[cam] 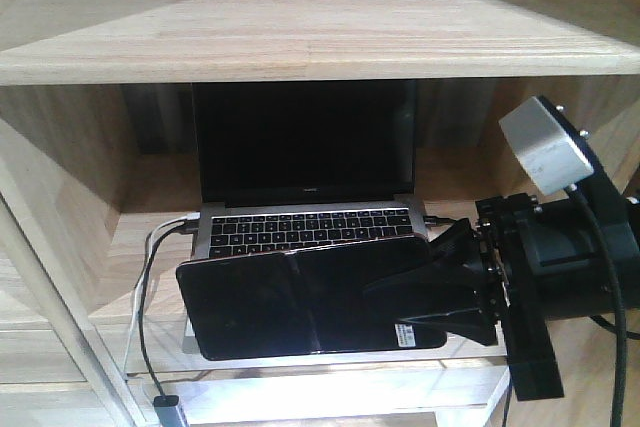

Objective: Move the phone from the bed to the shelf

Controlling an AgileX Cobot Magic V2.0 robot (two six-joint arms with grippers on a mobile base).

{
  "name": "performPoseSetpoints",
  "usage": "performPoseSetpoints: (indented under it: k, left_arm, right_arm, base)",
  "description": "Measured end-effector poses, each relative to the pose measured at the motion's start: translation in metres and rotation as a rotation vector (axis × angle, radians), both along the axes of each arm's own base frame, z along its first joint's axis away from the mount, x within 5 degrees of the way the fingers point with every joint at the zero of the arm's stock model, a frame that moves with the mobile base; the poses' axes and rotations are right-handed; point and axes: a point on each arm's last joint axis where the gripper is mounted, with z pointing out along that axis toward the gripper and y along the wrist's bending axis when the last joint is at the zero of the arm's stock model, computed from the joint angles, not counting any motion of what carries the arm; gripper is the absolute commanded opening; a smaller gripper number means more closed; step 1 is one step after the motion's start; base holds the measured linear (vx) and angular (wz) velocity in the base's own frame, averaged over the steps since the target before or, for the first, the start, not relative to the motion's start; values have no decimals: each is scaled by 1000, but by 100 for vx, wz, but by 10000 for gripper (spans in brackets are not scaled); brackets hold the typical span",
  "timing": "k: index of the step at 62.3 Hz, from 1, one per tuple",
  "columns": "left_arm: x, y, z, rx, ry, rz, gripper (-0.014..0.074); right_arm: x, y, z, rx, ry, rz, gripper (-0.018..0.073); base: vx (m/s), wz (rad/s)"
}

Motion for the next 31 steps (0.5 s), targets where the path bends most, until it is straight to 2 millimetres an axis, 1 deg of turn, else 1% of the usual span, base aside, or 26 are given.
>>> performPoseSetpoints:
  k: [31]
  left_arm:
    - [0, 0, 0, 0, 0, 0, 1]
  right_arm:
    - [0, 0, 0, 4, 36, -15, -2]
  base:
    - [0, 0]
